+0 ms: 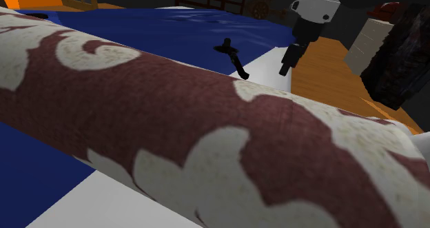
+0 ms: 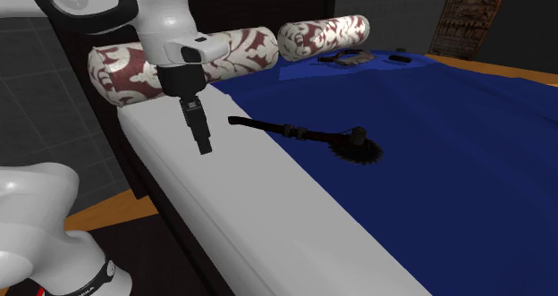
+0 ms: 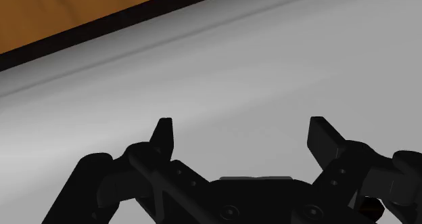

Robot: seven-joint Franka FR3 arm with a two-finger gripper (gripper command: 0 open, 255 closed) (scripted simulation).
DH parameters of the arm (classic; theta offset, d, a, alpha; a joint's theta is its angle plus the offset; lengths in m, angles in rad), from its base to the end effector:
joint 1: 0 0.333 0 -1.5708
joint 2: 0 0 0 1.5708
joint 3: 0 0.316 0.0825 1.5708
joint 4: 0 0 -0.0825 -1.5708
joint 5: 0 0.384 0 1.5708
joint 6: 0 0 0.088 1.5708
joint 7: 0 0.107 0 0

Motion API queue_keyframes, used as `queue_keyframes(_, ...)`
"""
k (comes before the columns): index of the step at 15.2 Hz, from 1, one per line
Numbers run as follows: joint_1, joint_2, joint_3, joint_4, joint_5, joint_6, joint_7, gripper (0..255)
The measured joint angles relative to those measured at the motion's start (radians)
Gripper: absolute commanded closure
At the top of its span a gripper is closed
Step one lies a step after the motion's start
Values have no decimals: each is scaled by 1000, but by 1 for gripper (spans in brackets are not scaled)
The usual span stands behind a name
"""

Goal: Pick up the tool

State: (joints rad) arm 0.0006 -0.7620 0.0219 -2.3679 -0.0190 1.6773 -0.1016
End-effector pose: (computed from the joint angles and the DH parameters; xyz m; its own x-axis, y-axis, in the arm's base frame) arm 0.3236 0.0073 0.5871 0.9904 0.1208 0.0673 0.1182 -0.9921 0.0411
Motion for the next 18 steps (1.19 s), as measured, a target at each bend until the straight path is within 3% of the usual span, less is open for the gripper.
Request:
queue_keyframes(3, -11, 55, 17, 39, 16, 6, 52, 0)
queue_keyframes(7, -46, 230, 55, 189, 54, 0, 209, 0)
queue_keyframes(18, -121, 729, 82, 715, 113, -98, 641, 0)
